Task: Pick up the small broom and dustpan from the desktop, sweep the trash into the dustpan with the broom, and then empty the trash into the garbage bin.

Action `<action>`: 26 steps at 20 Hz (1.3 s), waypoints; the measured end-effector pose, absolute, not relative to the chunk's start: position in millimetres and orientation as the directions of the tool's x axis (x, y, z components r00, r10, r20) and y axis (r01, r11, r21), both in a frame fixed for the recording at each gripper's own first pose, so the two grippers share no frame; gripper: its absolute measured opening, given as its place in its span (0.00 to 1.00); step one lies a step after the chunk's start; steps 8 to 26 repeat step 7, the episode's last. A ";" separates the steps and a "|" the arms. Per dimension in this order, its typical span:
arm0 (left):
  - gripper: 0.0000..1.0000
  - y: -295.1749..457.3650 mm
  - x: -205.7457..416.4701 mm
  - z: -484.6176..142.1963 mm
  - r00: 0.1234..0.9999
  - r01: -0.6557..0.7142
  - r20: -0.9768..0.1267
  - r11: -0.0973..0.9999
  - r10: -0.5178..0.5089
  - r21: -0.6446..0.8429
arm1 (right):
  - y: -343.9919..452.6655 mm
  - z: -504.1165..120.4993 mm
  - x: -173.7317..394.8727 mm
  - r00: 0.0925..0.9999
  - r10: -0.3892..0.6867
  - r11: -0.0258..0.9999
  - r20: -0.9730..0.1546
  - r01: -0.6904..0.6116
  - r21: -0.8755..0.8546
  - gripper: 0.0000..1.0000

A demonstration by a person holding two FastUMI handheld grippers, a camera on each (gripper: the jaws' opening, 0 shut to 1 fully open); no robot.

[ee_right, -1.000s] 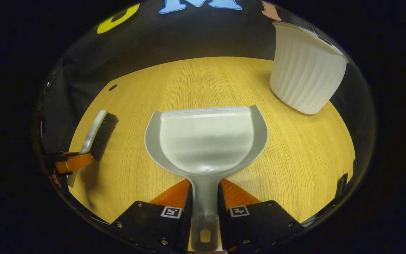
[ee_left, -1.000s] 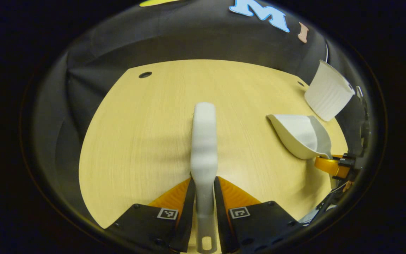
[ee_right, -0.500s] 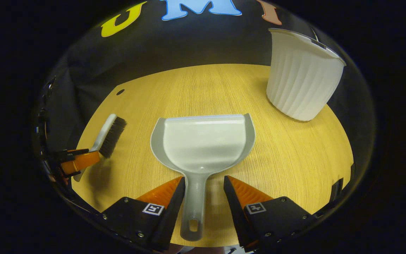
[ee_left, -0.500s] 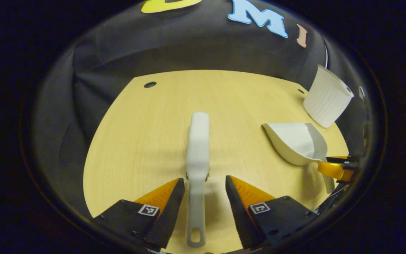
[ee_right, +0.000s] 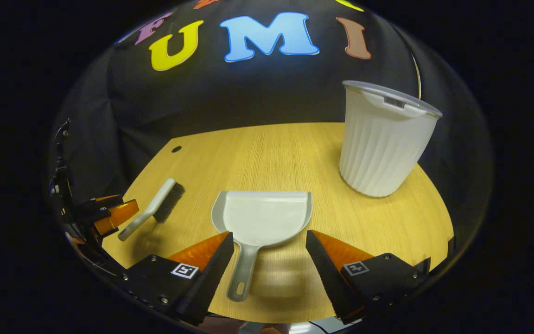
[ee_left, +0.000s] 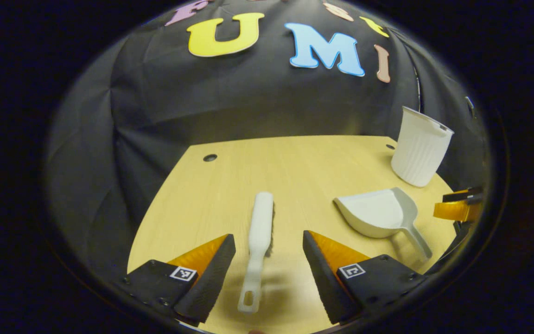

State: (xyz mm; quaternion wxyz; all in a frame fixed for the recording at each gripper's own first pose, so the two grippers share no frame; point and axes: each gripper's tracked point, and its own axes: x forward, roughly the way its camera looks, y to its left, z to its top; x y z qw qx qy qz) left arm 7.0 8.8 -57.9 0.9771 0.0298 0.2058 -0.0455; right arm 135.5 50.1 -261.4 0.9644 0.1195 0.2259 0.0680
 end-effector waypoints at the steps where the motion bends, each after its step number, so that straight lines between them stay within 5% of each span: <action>1: 0.94 5.7 4.5 -48.5 0.926 0.090 -0.371 0.995 -0.069 0.041 | 41.9 -248.3 135.3 0.907 0.174 0.966 -0.383 -0.082 0.244 0.98; 7: 0.96 -27.4 -0.2 6.2 0.984 0.041 -0.170 0.999 -0.045 -0.025 | 0.9 -181.3 121.2 0.983 0.110 0.991 -0.146 -0.098 0.087 0.98; 26: 0.96 -27.4 -0.2 6.2 0.984 0.041 -0.170 0.999 -0.045 -0.025 | 0.9 -181.3 121.2 0.983 0.110 0.991 -0.146 -0.098 0.087 0.98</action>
